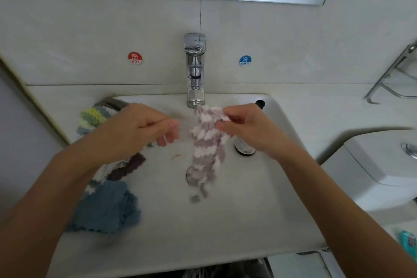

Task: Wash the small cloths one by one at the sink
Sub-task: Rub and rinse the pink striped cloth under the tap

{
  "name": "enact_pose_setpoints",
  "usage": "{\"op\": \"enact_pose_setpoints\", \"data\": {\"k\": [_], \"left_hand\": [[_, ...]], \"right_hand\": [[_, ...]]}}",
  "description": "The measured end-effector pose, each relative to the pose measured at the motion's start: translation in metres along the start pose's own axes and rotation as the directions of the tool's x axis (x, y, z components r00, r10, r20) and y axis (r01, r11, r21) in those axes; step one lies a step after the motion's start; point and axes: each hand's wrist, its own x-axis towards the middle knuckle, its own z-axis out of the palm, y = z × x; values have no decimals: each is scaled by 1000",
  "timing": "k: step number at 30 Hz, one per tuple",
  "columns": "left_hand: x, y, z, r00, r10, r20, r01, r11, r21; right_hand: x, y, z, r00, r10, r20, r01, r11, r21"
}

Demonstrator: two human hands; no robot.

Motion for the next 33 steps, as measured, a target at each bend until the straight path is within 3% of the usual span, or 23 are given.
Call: {"op": "enact_pose_setpoints", "data": {"k": [8,15,18,23,28,33], "left_hand": [[-3,28,25,994,-20,-105,24,999,42],[-5,29,36,933,34,-358,-39,999,-5],[-6,31,28,893,-38,-449,-13,994,-110],[0,40,34,904,-200,-378,71,942,-329],[7,39,33,896,-355,-268,108,758,-643],[4,40,27,850,-425,-311,67,673,-737]], "right_hand": [[-5,-16,11,999,-34,-41,36,998,46],[-11,-16,17,1000,24,-14,-21,991,132],[-14,-10,14,999,53,-2,-52,989,141],[-13,-12,16,997,70,-15,-66,978,196],[-15,-11,17,977,140,162,-191,913,361],[-12,-11,14,984,175,30,-172,894,415]]}}
